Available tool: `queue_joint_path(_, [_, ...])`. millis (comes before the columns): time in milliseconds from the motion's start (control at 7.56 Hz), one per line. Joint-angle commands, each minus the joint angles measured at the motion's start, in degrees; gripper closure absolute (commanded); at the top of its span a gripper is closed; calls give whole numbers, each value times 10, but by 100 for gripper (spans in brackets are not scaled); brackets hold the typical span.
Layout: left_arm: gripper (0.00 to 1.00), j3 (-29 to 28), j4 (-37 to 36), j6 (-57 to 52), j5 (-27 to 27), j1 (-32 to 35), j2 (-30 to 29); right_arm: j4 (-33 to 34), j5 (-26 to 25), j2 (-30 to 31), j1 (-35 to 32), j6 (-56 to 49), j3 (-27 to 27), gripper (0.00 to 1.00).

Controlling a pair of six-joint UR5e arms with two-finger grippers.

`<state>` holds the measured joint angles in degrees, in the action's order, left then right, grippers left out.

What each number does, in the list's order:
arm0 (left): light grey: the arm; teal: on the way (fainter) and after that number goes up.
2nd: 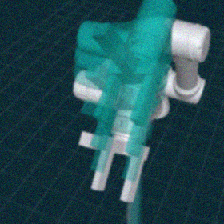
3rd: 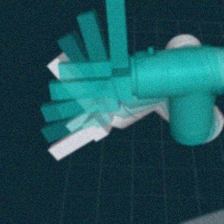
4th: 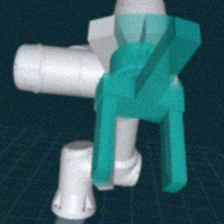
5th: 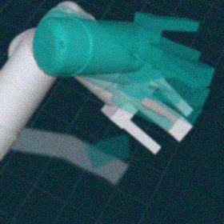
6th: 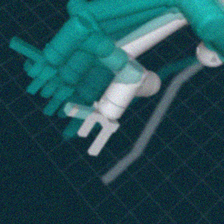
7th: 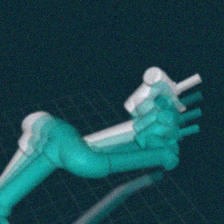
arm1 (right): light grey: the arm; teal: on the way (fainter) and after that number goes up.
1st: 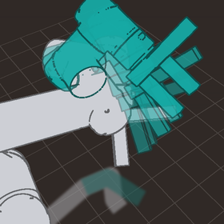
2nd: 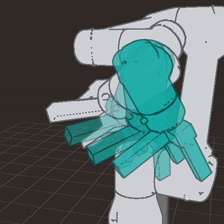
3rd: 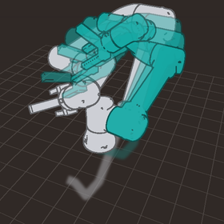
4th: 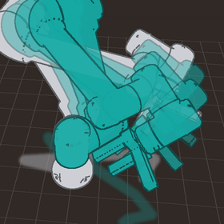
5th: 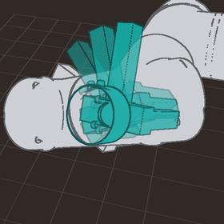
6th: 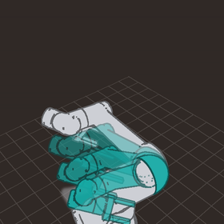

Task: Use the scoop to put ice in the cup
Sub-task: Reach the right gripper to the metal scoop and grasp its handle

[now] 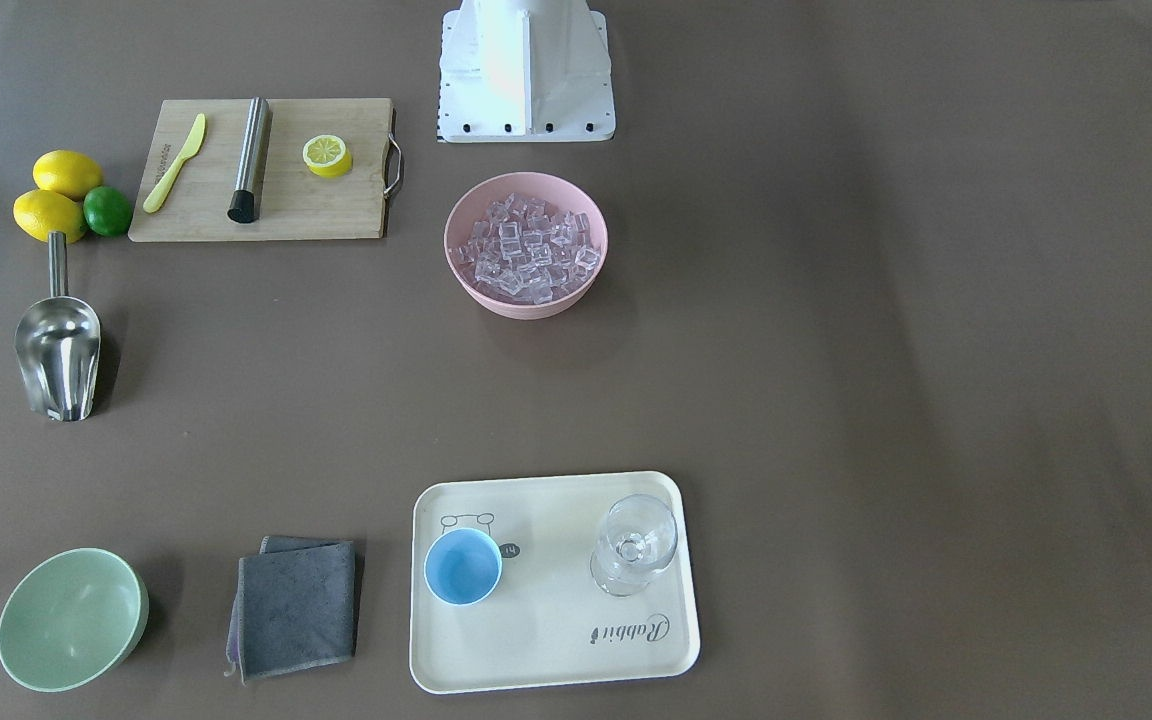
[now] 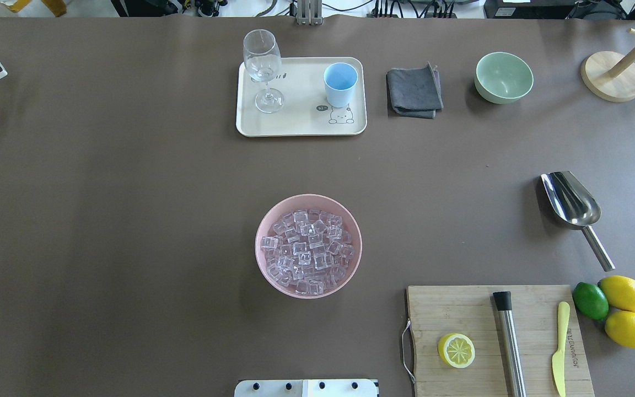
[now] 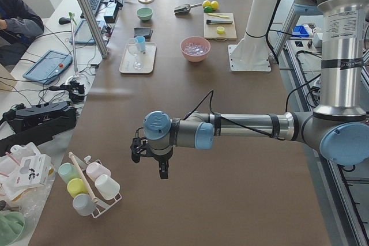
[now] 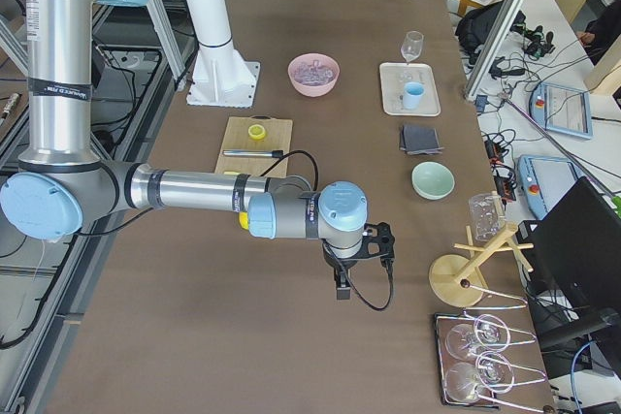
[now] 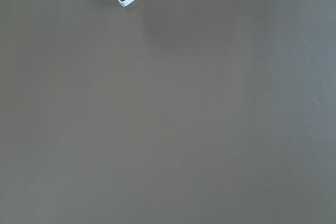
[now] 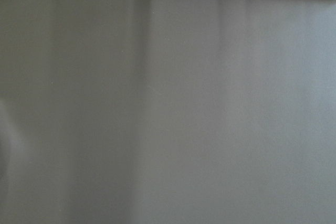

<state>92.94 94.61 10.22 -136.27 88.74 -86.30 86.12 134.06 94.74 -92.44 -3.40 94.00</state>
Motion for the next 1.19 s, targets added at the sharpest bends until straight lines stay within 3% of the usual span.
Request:
queue_joint_path(0, [2, 0, 1, 2, 0, -3, 2, 1, 4, 4, -5, -1, 1, 0])
queue_joint_path(529, [2, 3, 2, 2, 2, -16, 1, 1, 9, -1, -4, 1, -14, 0])
queue_joint_path(794, [2, 2, 1, 1, 2, -16, 1, -3, 34, 1, -4, 2, -25, 0])
queue_joint_path(1059, [2, 3, 1, 1, 2, -16, 1, -6, 51, -3, 30, 2, -15, 0])
